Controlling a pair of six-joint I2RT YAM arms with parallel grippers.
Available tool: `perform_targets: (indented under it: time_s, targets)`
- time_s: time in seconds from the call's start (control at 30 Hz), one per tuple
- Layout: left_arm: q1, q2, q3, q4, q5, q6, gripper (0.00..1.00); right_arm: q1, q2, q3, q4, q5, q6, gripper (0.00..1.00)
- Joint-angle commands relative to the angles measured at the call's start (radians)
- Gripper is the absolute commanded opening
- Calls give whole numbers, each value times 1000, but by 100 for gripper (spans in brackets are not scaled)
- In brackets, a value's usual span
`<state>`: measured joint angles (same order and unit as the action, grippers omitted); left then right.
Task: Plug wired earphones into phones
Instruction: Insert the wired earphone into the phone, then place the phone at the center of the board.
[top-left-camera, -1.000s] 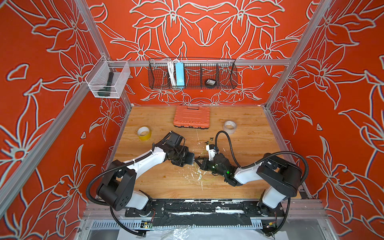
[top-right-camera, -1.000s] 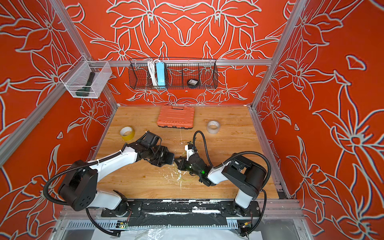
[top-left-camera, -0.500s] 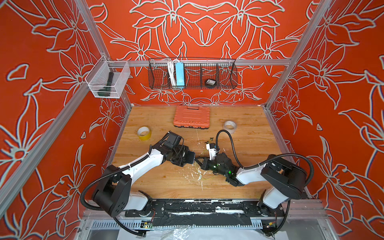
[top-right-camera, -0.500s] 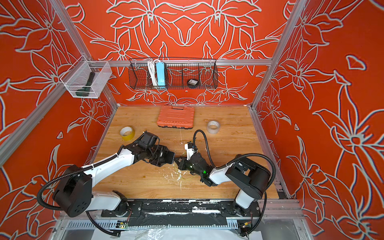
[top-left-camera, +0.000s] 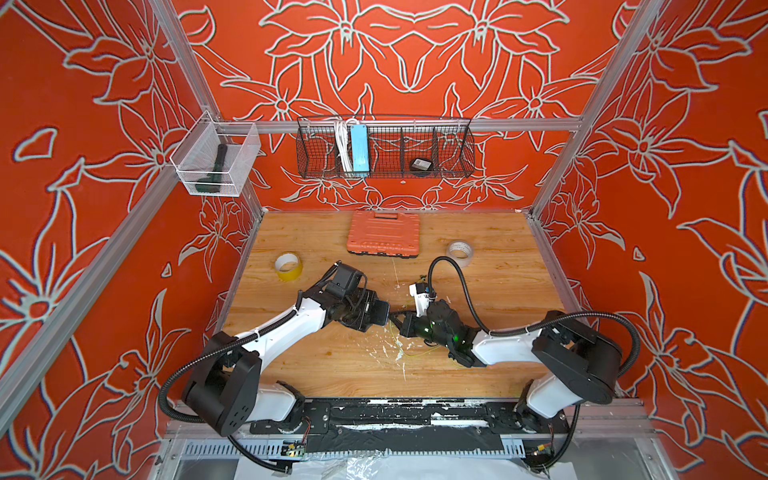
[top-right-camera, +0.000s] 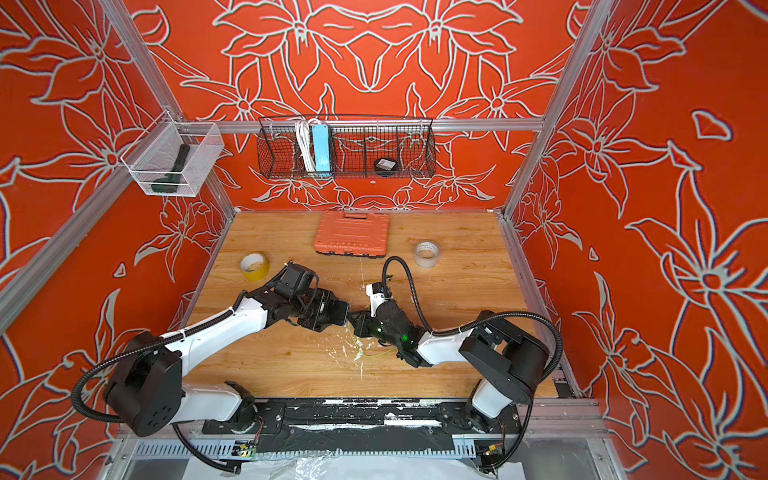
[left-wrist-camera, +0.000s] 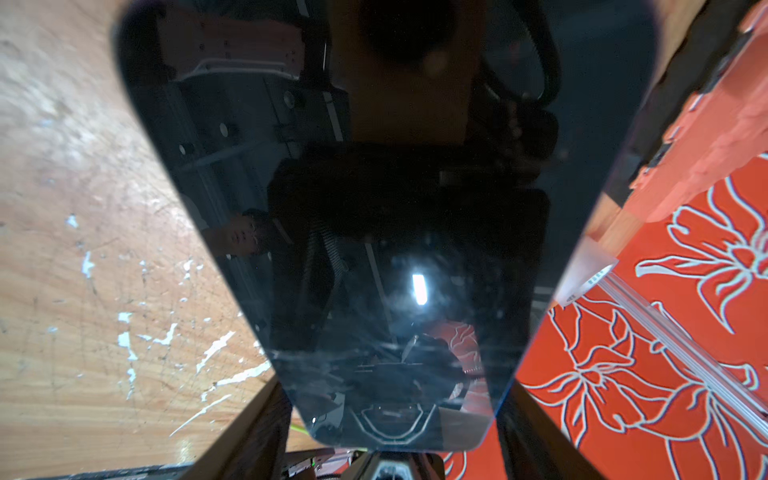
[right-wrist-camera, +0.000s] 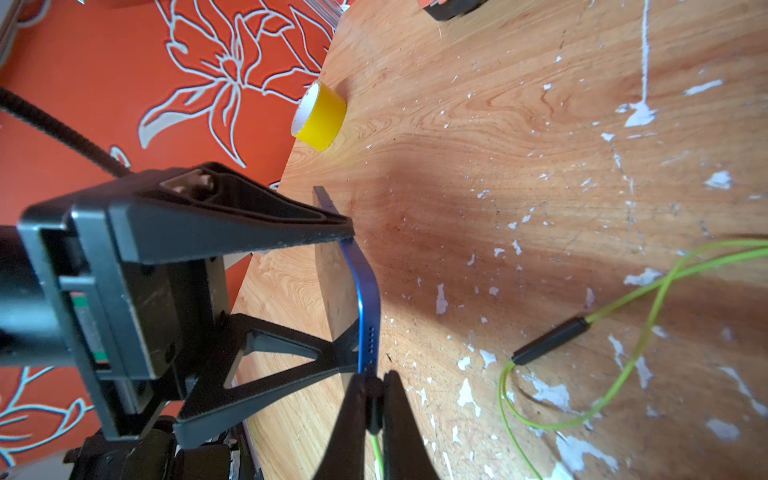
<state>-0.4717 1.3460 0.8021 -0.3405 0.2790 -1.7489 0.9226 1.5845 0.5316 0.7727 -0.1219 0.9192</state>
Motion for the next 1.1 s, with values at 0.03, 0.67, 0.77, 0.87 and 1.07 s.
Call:
perform_targets:
  time_s: [0.03, 0.67, 0.77, 0.87, 1.07]
  targets:
    - [-30, -53, 8, 110, 155, -47, 53, 18, 1, 47, -52, 5, -27, 0]
    - [17, -75, -37, -8, -12, -57, 52, 18, -178, 59, -316, 51, -89, 59]
    - [23, -59, -38, -12, -23, -48, 52, 19, -195, 73, -319, 17, -102, 63]
    - [31, -39, -38, -21, -38, -37, 52, 21, -216, 78, -337, 15, -107, 64]
    - [60, 34, 4, -96, -109, 9, 52, 18, -292, 74, -463, 89, -140, 62]
